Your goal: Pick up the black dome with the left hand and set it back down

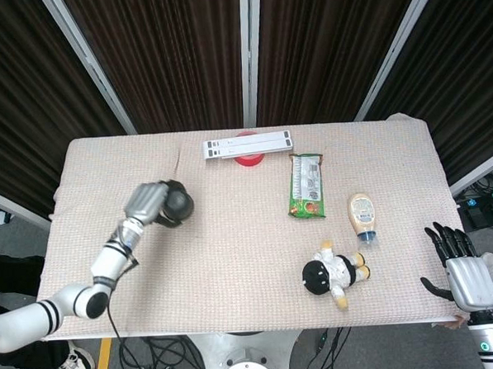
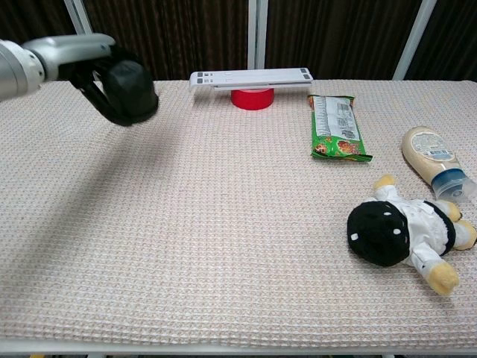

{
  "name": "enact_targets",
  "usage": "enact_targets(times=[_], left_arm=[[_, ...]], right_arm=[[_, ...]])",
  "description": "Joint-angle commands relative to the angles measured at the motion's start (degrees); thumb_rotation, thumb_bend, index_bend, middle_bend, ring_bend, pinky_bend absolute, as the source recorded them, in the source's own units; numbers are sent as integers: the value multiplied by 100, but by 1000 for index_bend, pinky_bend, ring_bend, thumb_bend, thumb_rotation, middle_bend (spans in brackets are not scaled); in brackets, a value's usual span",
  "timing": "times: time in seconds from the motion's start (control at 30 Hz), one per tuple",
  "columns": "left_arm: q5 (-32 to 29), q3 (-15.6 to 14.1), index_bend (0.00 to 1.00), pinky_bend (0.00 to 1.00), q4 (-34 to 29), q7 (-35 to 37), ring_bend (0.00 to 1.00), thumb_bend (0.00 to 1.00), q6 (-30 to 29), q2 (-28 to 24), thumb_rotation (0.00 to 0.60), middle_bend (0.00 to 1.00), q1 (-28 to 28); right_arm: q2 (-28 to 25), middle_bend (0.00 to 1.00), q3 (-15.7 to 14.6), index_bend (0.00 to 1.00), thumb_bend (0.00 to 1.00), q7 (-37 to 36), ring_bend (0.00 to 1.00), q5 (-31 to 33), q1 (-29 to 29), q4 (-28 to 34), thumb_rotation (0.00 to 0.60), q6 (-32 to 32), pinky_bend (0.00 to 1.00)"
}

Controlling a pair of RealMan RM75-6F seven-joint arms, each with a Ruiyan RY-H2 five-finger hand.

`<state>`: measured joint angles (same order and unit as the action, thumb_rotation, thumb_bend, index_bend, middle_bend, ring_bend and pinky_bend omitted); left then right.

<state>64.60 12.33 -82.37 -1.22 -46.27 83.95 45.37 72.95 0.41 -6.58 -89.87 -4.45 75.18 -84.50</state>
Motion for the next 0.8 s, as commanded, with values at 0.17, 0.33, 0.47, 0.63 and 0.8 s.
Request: enact_targets(times=[0.17, 0.33, 0.47, 0.63, 0.8], left_arm=[[1032, -403, 425, 402, -650, 120, 344, 226, -323, 126, 600, 490, -289], [-148, 108, 417, 401, 674, -146, 344, 226, 75, 156, 600, 490, -31], [-980, 458, 417, 401, 1389, -220, 344, 226, 253, 253, 600, 490, 121], [-606, 131, 408, 400, 340, -195, 344, 226, 292, 66, 600, 490, -18], [768, -614, 405, 401, -1628, 224, 344, 226, 370, -111, 600, 490, -291]], right_arm=[[-11, 0, -3, 0, 97, -56, 0, 21, 8, -31, 600, 18, 0], [-11, 0, 20, 0, 96, -56, 0, 58, -1, -36, 600, 41, 0], [4, 0, 11, 0, 96, -49, 0, 64, 0, -47, 600, 61, 0], [23, 0, 5, 0, 96, -54, 0, 65, -14, -69, 600, 96, 0], [35, 0, -16, 0, 97, -43, 0, 34, -17, -70, 600, 98, 0]])
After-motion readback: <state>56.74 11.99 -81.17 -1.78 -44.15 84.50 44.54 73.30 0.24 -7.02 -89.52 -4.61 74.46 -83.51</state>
